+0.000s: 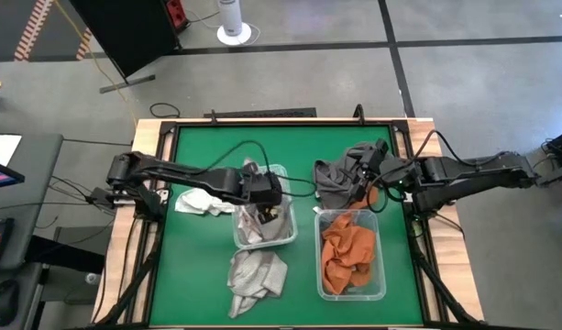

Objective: Sort microfiber towel by color & place in baskets
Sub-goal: Put the light grey microfiber towel into the left transparent bin, then put the grey microfiber towel into the right transparent bin

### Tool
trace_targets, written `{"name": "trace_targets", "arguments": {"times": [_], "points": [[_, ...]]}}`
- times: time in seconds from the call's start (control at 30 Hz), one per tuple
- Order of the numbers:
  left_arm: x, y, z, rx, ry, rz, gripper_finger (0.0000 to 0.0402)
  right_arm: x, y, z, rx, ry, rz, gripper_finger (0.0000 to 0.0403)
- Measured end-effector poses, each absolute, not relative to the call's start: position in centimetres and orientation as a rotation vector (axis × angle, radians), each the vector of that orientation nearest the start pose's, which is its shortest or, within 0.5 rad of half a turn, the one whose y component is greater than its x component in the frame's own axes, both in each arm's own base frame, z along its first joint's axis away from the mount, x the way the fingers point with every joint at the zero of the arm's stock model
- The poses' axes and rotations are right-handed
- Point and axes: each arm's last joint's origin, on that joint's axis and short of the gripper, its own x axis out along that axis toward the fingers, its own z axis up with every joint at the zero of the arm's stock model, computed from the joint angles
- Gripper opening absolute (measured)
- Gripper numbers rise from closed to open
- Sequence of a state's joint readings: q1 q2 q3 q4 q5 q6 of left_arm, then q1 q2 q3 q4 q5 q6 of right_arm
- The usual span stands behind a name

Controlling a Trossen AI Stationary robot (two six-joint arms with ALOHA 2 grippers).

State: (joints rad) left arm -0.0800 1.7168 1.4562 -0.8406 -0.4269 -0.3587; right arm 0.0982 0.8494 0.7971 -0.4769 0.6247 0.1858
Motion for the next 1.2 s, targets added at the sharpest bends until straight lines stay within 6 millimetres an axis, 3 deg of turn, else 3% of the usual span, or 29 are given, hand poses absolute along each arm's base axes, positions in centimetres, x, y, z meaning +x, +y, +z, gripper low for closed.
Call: {"name": "trace_targets", "arguments": {"times": [0.1, 0.23, 0.53, 0.67, 0.8, 0.93, 1.03, 1.2], "points": [[34.0, -1.5, 29.7, -0.037, 0.980, 0.513, 0.0180, 17.3, 0.0, 30.3, -0.020, 0.452, -0.555, 0.0270], [32.6, -1.1, 29.7, -0.025, 1.043, 0.608, 0.0180, 17.4, 0.0, 30.4, -0.024, 0.439, -0.552, 0.0270], [33.4, -1.2, 22.6, -0.060, 1.233, 0.603, 0.0180, 17.5, 0.0, 30.6, -0.024, 0.420, -0.550, 0.0270], [33.9, -1.4, 21.3, -0.079, 1.314, 0.515, 0.0180, 17.5, 0.0, 30.6, -0.030, 0.418, -0.548, 0.0270], [33.8, -1.6, 23.6, -0.108, 1.307, 0.460, 0.0180, 17.5, 0.0, 30.6, -0.053, 0.431, -0.544, 0.0270], [33.1, -1.5, 28.8, -0.118, 1.154, 0.460, 0.0180, 17.1, -0.2, 30.3, -0.048, 0.468, -0.561, 0.0270], [32.2, -1.6, 31.6, -0.063, 1.014, 0.494, 0.0180, 17.0, -0.8, 30.0, -0.017, 0.487, -0.606, 0.0270], [31.5, -2.2, 32.9, 0.110, 0.809, 0.551, 0.0180, 17.3, -3.0, 28.7, -0.023, 0.612, -0.725, 0.0270]]}}
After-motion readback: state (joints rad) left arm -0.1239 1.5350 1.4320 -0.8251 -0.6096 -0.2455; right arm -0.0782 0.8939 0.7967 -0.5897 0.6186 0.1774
